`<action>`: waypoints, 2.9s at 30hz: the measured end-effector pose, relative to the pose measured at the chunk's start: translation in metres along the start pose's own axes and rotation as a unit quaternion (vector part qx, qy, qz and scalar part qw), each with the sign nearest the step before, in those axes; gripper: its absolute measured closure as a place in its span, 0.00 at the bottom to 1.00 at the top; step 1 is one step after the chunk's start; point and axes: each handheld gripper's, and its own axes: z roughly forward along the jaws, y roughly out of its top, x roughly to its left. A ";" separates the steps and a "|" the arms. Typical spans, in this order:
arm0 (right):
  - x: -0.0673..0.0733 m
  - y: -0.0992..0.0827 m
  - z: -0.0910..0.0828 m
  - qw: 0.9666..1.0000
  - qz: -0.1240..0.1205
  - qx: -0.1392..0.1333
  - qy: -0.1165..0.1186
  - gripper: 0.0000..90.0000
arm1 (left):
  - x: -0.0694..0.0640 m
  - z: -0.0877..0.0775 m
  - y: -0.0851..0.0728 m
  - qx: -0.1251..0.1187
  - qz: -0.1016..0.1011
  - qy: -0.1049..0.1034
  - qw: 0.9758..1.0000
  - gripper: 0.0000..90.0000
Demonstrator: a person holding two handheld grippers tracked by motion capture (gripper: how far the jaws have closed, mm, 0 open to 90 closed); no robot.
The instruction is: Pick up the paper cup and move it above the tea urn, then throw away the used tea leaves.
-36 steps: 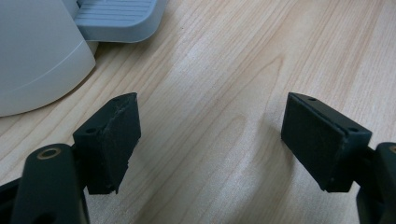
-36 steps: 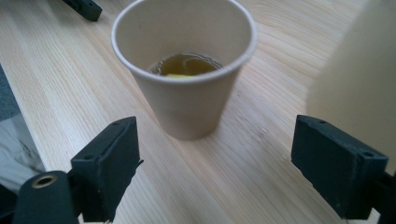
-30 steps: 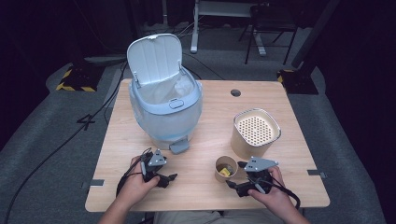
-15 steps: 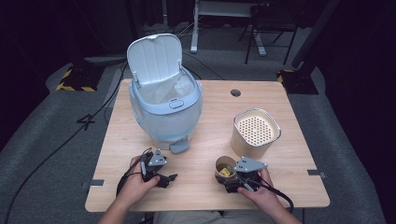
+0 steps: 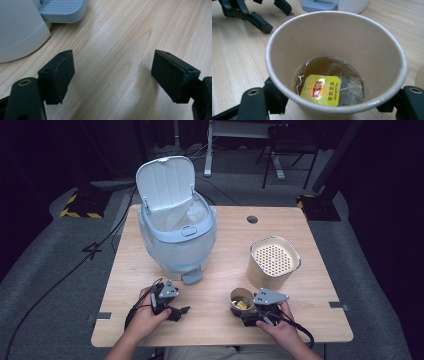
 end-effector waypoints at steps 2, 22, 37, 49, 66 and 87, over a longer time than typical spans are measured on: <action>0.000 0.002 -0.003 1.000 -0.002 -0.002 0.004 0.32 | 0.000 0.000 0.000 0.000 0.000 0.000 1.000 0.22; -0.018 0.031 -0.045 0.999 -0.015 -0.007 0.030 0.33 | 0.000 0.000 0.000 0.001 0.000 0.000 1.000 0.21; -0.033 0.061 -0.073 0.999 -0.028 -0.027 0.019 0.33 | 0.001 0.001 0.001 0.002 -0.003 0.002 1.000 0.19; -0.059 0.105 -0.091 0.999 -0.045 -0.018 0.009 0.33 | 0.001 0.001 0.001 0.004 -0.005 0.005 1.000 0.17; -0.121 0.141 -0.110 0.999 -0.043 -0.018 -0.007 0.33 | 0.001 0.001 0.001 0.004 -0.006 0.005 1.000 0.17; -0.171 0.131 -0.105 0.981 -0.146 0.021 -0.124 0.33 | 0.001 0.001 0.001 0.004 -0.005 0.005 1.000 0.17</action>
